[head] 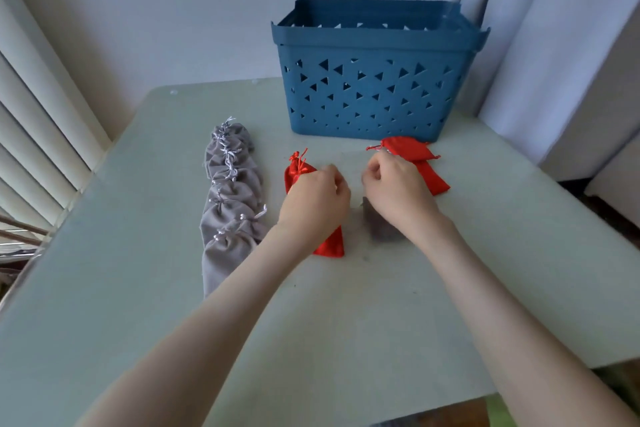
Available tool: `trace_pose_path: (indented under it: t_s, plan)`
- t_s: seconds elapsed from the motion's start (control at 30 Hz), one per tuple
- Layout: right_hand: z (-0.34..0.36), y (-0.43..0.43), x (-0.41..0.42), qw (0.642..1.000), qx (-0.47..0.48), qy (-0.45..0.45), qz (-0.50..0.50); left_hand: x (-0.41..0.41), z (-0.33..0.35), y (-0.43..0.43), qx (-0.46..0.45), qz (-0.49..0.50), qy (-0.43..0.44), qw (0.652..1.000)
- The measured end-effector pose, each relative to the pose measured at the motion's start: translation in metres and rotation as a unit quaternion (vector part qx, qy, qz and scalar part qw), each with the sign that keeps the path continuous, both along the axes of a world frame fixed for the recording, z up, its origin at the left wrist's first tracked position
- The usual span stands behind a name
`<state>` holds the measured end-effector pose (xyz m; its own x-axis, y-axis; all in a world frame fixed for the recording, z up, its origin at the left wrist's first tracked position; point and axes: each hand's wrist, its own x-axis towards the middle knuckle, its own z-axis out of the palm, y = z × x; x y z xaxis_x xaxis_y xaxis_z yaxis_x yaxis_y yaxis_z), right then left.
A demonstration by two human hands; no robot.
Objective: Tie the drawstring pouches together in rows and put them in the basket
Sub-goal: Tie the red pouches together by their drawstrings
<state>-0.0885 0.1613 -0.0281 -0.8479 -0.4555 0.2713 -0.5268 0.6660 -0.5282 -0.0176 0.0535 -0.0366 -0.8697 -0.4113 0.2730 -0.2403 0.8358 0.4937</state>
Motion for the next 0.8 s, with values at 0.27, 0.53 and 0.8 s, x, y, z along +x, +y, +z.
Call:
trace_pose_path:
  t_s: [0.27, 0.53, 0.8]
  plan:
    - [-0.032, 0.054, -0.078, 0.974, 0.096, -0.083, -0.189, -0.038, 0.002, 0.049, -0.022, -0.049, -0.067, 0.996]
    - [-0.034, 0.054, -0.1, 0.964, 0.101, -0.143, -0.202, -0.043, -0.009, 0.073, -0.117, -0.082, -0.156, 0.977]
    - [-0.027, 0.078, -0.091, 0.911, -0.254, -0.29, -0.148, -0.058, -0.012, 0.076, -0.112, -0.103, -0.155, 0.976]
